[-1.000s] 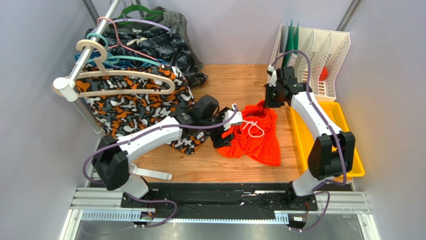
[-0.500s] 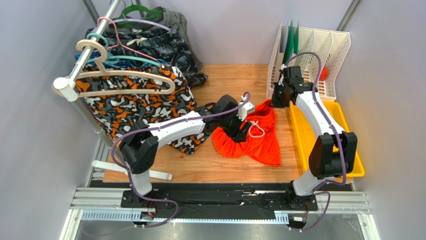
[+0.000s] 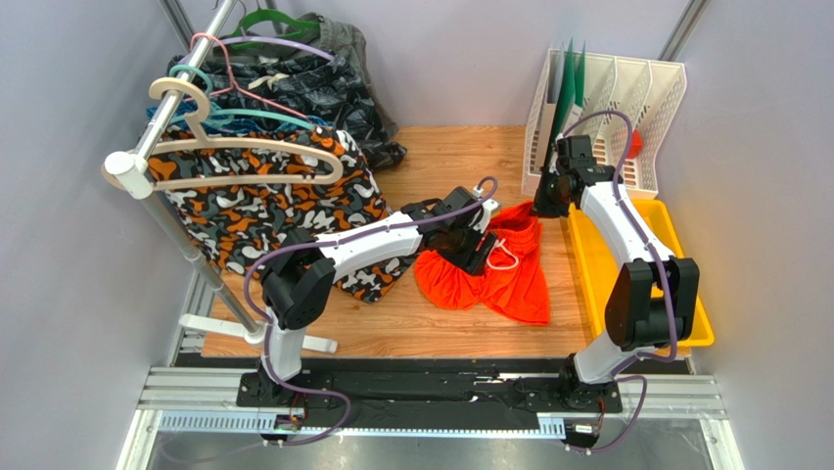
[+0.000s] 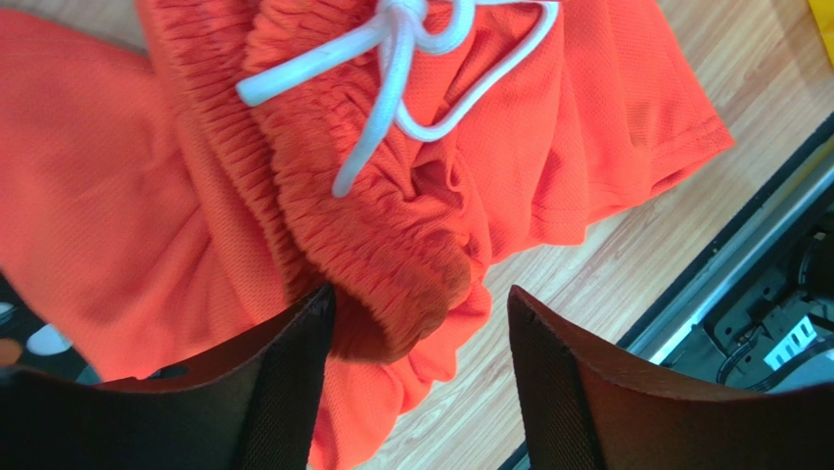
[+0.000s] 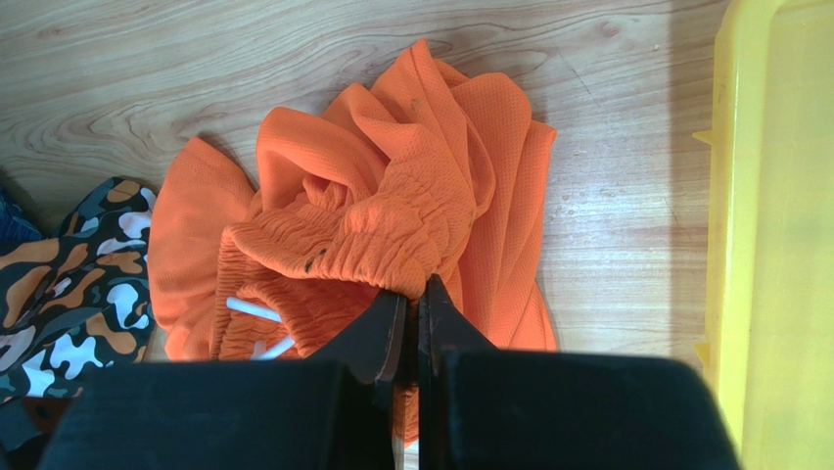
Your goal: Place the shorts on the hanger
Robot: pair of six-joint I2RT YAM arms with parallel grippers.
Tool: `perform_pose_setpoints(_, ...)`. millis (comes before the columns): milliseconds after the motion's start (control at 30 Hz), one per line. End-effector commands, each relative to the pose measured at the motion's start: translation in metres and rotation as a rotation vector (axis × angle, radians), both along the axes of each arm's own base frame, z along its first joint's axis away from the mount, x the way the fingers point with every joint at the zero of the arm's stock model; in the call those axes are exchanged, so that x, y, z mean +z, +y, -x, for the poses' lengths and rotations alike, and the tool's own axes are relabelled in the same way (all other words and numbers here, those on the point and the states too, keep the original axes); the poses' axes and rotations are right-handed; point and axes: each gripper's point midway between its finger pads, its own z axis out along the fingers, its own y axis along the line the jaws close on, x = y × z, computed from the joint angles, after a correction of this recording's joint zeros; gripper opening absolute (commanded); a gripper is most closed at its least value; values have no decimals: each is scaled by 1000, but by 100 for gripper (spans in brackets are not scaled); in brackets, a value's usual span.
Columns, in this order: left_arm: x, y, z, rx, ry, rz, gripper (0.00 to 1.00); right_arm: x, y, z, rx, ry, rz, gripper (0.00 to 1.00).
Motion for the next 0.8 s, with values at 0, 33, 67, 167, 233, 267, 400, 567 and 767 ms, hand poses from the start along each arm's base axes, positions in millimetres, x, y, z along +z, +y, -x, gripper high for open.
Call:
perform_pose_setpoints(0,50,11,-3,33,-108,49,69,17,-2,-5,-21,-65,-23,0)
perform_pose_setpoints(33,52,14,-1,29,-119,46,69,18,-1,-4,-16,-69,-27,0)
perform_pose_setpoints(67,57,18,0,30,-135,48,69,16,-1,-3,-17,-66,-26,0)
perform_pose_setpoints(167,36,33,9,58,-96,-6,66,15,-1,-1,-17,-65,-37,0)
perform_pose_setpoints(233,24,41,11,75,-69,-35,65,16,1,2,-15,-67,-46,0)
perform_pose_setpoints(267,28,39,11,77,-76,-1,64,16,2,4,-15,-69,-48,0)
perform_pose_setpoints(400,43,22,18,26,-54,84,64,15,3,8,-20,-68,-62,0)
perform_pose_setpoints(567,28,-2,12,26,34,72,69,15,3,10,-29,-68,-70,0)
perform_pose_setpoints(767,23,-24,0,65,60,98,71,16,3,15,-27,-69,-74,0)
